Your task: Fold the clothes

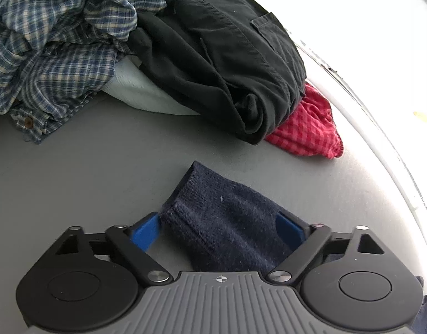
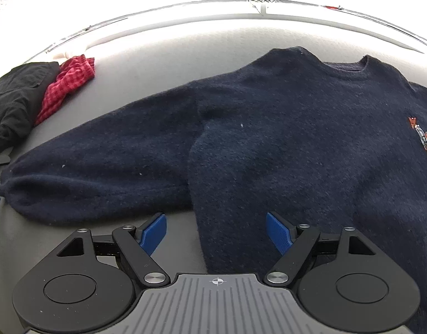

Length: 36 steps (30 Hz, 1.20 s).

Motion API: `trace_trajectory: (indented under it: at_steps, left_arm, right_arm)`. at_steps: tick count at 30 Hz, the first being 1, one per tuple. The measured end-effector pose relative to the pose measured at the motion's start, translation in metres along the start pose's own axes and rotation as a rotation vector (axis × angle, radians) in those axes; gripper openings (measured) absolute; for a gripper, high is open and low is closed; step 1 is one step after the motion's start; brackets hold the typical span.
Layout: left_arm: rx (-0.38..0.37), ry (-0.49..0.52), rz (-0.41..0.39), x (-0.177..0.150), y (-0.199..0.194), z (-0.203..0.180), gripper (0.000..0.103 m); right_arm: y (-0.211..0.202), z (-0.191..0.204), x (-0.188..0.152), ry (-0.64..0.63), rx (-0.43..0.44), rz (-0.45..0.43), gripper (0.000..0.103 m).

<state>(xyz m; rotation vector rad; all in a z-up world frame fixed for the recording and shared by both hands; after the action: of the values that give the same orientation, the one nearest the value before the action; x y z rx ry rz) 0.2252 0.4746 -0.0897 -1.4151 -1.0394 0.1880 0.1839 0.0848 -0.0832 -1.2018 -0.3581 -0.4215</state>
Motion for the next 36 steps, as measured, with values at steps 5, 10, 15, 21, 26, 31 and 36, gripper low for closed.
trace_trajectory:
  at_steps: [5, 10, 15, 21, 26, 31, 36]
  left_arm:
    - [0.028, 0.001, 0.001, -0.001, 0.007, -0.006, 0.078]
    - [0.09, 0.067, -0.04, -0.007, 0.008, -0.017, 0.069]
    - [0.194, 0.176, -0.093, -0.017, 0.007, -0.029, 0.053]
    - [0.21, 0.215, -0.131, -0.016, 0.003, -0.034, 0.029]
    - [0.21, 0.197, -0.128, -0.006, -0.002, -0.035, 0.013]
    - [0.201, 0.194, -0.156, -0.002, -0.01, -0.039, 0.01]
    - [0.182, 0.192, -0.183, 0.003, -0.025, -0.045, 0.01]
  right_arm:
    - [0.0, -0.005, -0.002, 0.021, -0.012, -0.006, 0.097]
    - [0.0, -0.009, -0.004, 0.033, -0.021, -0.01, 0.097]
    - [0.003, -0.007, -0.005, 0.035, -0.021, -0.005, 0.097]
    - [0.006, -0.005, -0.006, 0.028, -0.032, -0.008, 0.097]
    - [0.004, -0.003, -0.01, 0.016, -0.045, -0.018, 0.097]
    - [-0.004, 0.001, -0.017, -0.026, -0.083, -0.033, 0.097]
    - [-0.016, 0.008, -0.032, -0.098, -0.157, -0.039, 0.093]
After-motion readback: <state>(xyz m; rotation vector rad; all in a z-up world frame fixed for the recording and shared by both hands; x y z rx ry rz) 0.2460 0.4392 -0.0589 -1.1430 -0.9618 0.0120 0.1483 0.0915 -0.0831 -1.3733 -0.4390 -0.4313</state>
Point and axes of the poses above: each gripper's, at about its wrist camera, not at the fingertips, and y roughly the way its jaws point, z to its left, x to its top, the point moved 2 cm from there along y, roughly the way its jaws point, and after that the axes turned 13 degrees about x, right-handed, at the moved point
